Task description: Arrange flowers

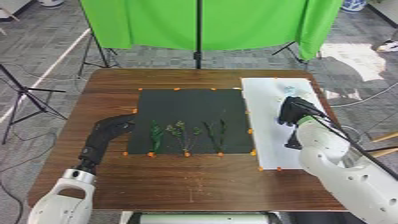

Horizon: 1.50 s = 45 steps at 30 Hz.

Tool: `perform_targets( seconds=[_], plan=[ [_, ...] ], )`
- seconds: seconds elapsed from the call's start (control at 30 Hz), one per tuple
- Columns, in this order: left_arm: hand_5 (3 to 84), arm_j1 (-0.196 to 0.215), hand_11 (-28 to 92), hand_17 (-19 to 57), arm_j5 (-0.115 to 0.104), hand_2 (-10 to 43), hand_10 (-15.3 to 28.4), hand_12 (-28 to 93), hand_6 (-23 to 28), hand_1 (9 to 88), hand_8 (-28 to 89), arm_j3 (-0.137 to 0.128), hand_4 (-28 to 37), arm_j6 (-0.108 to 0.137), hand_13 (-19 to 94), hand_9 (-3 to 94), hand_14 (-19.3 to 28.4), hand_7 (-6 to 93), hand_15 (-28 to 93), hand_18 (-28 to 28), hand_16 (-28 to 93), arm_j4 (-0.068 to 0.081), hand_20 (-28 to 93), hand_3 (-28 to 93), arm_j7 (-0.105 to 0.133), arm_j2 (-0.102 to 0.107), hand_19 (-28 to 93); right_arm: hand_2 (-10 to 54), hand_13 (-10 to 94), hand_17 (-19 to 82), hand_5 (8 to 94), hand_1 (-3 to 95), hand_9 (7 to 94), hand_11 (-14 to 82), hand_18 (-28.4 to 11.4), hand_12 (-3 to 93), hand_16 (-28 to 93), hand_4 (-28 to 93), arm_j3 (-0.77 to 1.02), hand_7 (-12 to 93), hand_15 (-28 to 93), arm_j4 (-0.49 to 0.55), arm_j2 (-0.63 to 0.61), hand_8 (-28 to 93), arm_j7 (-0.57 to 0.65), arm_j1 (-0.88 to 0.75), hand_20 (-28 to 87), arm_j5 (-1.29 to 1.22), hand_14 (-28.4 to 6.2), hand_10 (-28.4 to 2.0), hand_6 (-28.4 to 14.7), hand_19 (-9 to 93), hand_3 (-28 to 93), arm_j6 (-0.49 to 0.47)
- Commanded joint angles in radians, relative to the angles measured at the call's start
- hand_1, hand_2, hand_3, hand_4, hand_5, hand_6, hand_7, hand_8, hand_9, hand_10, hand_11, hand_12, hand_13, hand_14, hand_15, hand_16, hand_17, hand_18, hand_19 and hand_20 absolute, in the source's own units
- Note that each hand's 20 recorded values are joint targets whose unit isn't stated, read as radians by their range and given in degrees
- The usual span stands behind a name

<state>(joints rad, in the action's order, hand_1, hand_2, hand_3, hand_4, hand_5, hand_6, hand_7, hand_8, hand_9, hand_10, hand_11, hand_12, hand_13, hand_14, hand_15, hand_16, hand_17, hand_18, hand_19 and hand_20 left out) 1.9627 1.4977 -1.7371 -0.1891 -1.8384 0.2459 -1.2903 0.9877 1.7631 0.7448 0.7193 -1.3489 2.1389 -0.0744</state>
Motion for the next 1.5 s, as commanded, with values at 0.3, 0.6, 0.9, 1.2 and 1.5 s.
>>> perform_targets(
  seconds=[0.3, 0.6, 0.9, 1.2, 1.5],
  plan=[
    [51.4, 0.019, 22, 9.6, -0.021, -0.4, 15.8, 13, 7.1, 29.9, -5, -0.005, -15.8, 0.047, 43, 51.4, 20.9, 11.4, 25, 17.0, -2, 0.009, 19, 60, 0.013, -0.006, 23, -9.5, 94, 68, 80.4, 67.9, 93.7, 8.5, -14.0, 35.6, 27, -15, -0.075, 23, 68, 0.083, -0.041, 6, -0.046, 0.029, 66, 0.097, 0.6, -8.1, 0.0, 93, 53, 0.282],
    [52.4, 0.037, 24, 11.6, -0.114, 0.1, 15.9, 13, 7.1, 30.3, -5, -0.003, -16.0, 0.203, 43, 52.3, 20.5, 12.1, 25, 17.5, -2, 0.015, 22, 60, 0.085, -0.025, 27, -9.5, 94, 68, 80.6, 67.5, 93.7, 8.7, -13.4, 36.0, 27, -14, -0.282, 23, 68, 0.157, 0.072, 6, -0.227, 0.331, 66, 0.004, 0.9, -8.1, 0.1, 93, 53, 0.267],
    [54.9, 0.060, 25, 15.0, -0.306, 12.2, 15.9, 13, 7.0, 34.2, -6, -0.044, -17.4, 0.321, 46, 55.3, 20.5, 13.7, 28, 18.3, -3, 0.046, 24, 62, 0.085, -0.033, 35, -9.5, 94, 68, 80.5, 67.0, 93.7, 8.0, -13.2, 36.4, 28, -14, -0.626, 23, 68, -0.044, 0.319, 6, -0.399, 0.567, 66, -0.093, 1.2, -8.1, 0.3, 93, 53, 0.169],
    [55.1, -0.003, 26, 14.8, -0.251, 14.6, 16.0, 13, 6.9, 34.3, -6, 0.015, -18.1, 0.269, 46, 56.0, 20.5, 14.1, 28, 18.5, -3, 0.083, 23, 62, 0.078, 0.019, 35, -9.5, 94, 68, 80.1, 66.9, 93.7, 7.7, -13.2, 36.5, 29, -15, -0.716, 23, 68, -0.218, 0.488, 6, -0.480, 0.546, 66, -0.008, 1.3, -8.0, 0.7, 93, 53, 0.032],
    [54.8, -0.059, 25, 14.3, -0.232, 12.9, 16.1, 13, 7.1, 33.4, -6, 0.063, -18.1, 0.267, 46, 55.6, 20.6, 13.8, 28, 18.5, -4, 0.098, 22, 62, 0.091, 0.037, 34, -9.5, 94, 68, 80.0, 66.7, 93.7, 7.4, -13.2, 36.5, 29, -15, -0.699, 23, 68, -0.300, 0.567, 5, -0.494, 0.509, 66, 0.071, 1.3, -7.9, 0.9, 93, 53, 0.035]
  ],
)
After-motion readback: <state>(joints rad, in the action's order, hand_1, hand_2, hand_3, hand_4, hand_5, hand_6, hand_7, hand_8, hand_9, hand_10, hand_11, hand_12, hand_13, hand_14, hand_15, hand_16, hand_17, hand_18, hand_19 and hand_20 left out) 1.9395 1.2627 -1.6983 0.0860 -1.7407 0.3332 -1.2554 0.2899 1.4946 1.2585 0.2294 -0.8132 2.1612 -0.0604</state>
